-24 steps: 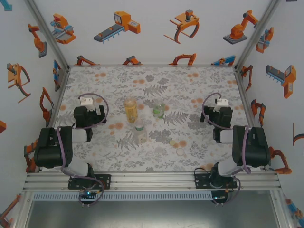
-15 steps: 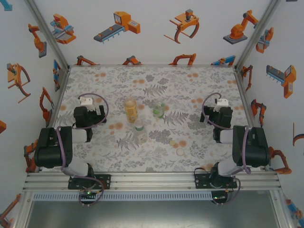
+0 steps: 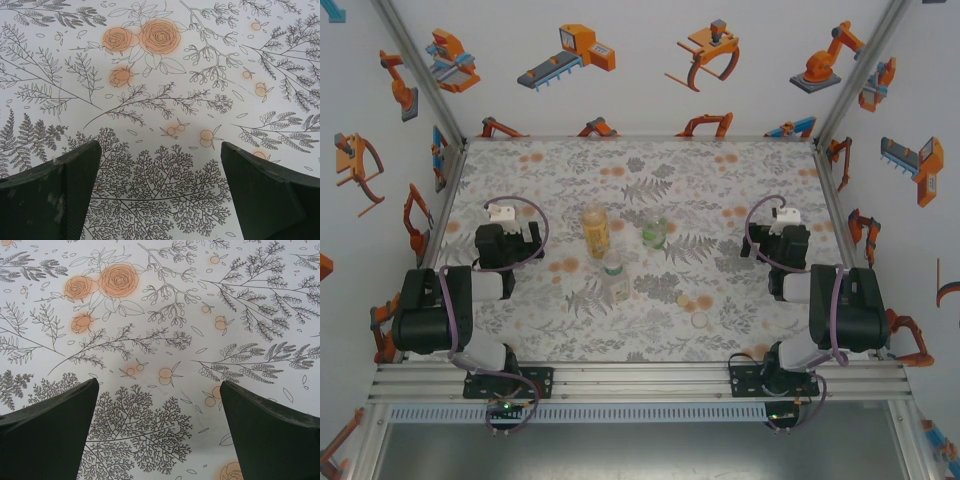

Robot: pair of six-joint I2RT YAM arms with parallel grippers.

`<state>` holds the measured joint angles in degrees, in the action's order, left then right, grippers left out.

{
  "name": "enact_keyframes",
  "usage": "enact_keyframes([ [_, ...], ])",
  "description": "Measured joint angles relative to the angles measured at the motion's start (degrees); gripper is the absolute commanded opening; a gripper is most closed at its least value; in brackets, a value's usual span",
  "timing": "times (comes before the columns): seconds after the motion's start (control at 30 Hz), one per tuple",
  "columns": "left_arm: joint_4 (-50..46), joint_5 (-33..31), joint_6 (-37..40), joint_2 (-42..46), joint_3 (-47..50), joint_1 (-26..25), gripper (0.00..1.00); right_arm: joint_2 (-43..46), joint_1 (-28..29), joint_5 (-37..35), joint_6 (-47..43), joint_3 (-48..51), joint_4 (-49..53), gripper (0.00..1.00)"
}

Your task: Screw on the bottle caps

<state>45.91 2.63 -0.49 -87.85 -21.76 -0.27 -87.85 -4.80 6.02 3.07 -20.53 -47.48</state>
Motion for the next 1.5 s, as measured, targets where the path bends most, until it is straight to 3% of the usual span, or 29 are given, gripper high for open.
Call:
enact_keyframes([
  [0.33, -0.31, -0.09, -0.11, 0.00, -0.24, 0.26, 0.97, 0.59, 0.00, -0.02, 0.13, 0.00, 0.31, 0.99],
  [0.73, -9.35, -1.38, -0.42, 7.52, -3.91, -0.09, 0.97, 10.84, 0.00, 1.11, 0.11, -2.12, 9.01, 0.94],
  [0.93, -15.96, -5.60, -1.31, 15.10, -4.87, -2.03, 0.97, 14.10, 0.20, 5.84, 0.11, -5.88, 15.26, 0.90],
  [1.17, -24.96, -6.03, -4.48, 22.77, -8.74, -3.67, 0.97, 15.74, 3.50, 14.32, -0.11, -6.51, 18.88, 0.89],
  [1.5, -48.96, -5.42, -11.04, 31.34, -25.09, -3.76, 0.97, 16.55, 11.80, 25.33, -1.68, -8.83, 19.52, 0.89],
])
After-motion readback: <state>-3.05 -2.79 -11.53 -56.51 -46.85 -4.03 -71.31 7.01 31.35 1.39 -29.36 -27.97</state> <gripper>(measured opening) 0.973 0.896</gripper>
